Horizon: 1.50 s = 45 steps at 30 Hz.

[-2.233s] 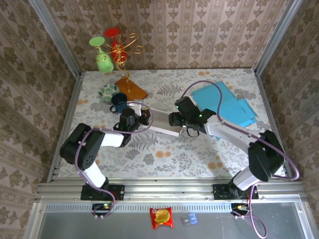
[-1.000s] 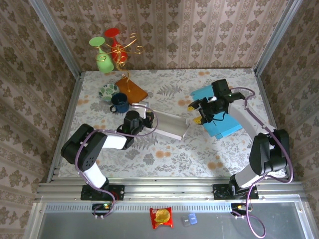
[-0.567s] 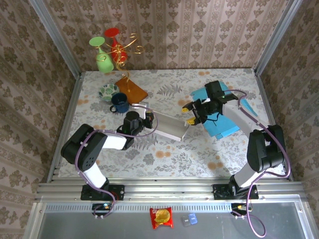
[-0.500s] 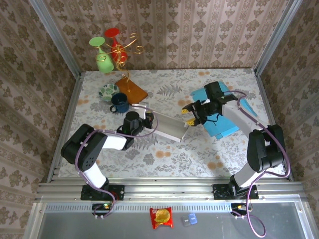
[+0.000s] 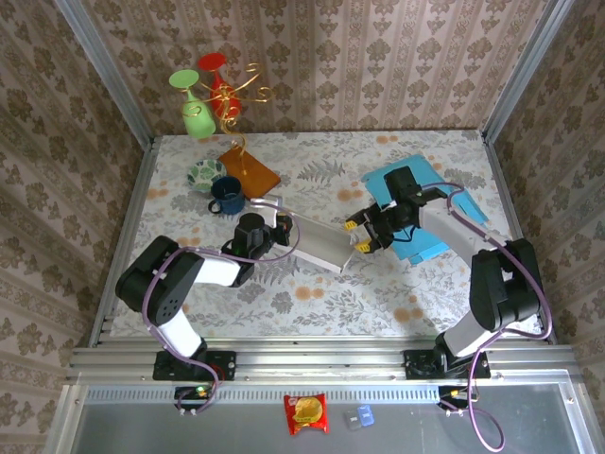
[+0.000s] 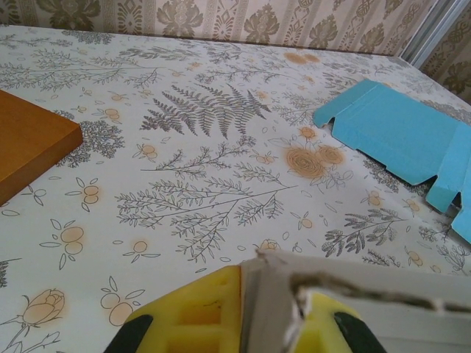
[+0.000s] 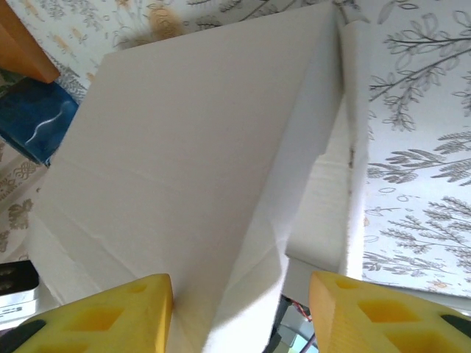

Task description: Fold the paper box

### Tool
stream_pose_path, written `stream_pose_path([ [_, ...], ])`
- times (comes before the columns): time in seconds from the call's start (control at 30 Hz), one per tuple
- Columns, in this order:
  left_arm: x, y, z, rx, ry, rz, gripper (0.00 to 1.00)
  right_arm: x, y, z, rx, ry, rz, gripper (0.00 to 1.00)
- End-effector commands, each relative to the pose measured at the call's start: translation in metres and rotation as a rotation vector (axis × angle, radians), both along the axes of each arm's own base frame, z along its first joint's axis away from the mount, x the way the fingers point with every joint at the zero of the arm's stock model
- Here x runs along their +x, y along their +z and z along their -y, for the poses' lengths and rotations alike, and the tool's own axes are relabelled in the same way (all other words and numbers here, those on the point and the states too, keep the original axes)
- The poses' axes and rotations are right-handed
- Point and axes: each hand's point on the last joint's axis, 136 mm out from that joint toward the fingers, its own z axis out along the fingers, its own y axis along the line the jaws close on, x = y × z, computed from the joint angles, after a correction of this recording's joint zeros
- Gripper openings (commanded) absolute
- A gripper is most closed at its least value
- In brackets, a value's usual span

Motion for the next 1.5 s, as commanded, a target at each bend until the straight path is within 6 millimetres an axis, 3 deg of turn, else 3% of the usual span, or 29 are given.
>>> stream_pose_path([
  [0.0,-0.015,-0.024,-0.002,0.057,-0.028,-0.071,0.0,-0.005,-0.002,0.003,-0.001,-0.02,-0.001,0.53],
  [0.23,-0.014,-0.024,0.0,0.057,-0.035,-0.072,0.0,0.018,0.005,-0.007,0.02,-0.029,0.022,0.51],
  [0.43,-0.019,-0.024,-0.002,0.051,-0.041,-0.084,0.0,0.011,-0.005,-0.015,0.008,-0.007,0.001,0.45],
  [0.63,-0.035,-0.022,-0.006,0.044,-0.063,-0.151,0.25,-0.001,-0.025,-0.015,-0.076,0.043,0.01,0.38],
  [1.03,-0.098,-0.021,-0.021,-0.017,-0.126,-0.388,0.46,-0.01,-0.048,-0.008,-0.216,0.11,0.068,0.34],
  [1.2,-0.121,-0.006,-0.035,-0.06,-0.092,-0.502,0.45,-0.012,-0.052,-0.008,-0.247,0.144,0.083,0.34],
  [1.47,-0.128,0.042,-0.055,-0.185,-0.041,-0.587,0.39,-0.013,-0.058,-0.005,-0.302,0.212,0.102,0.34],
])
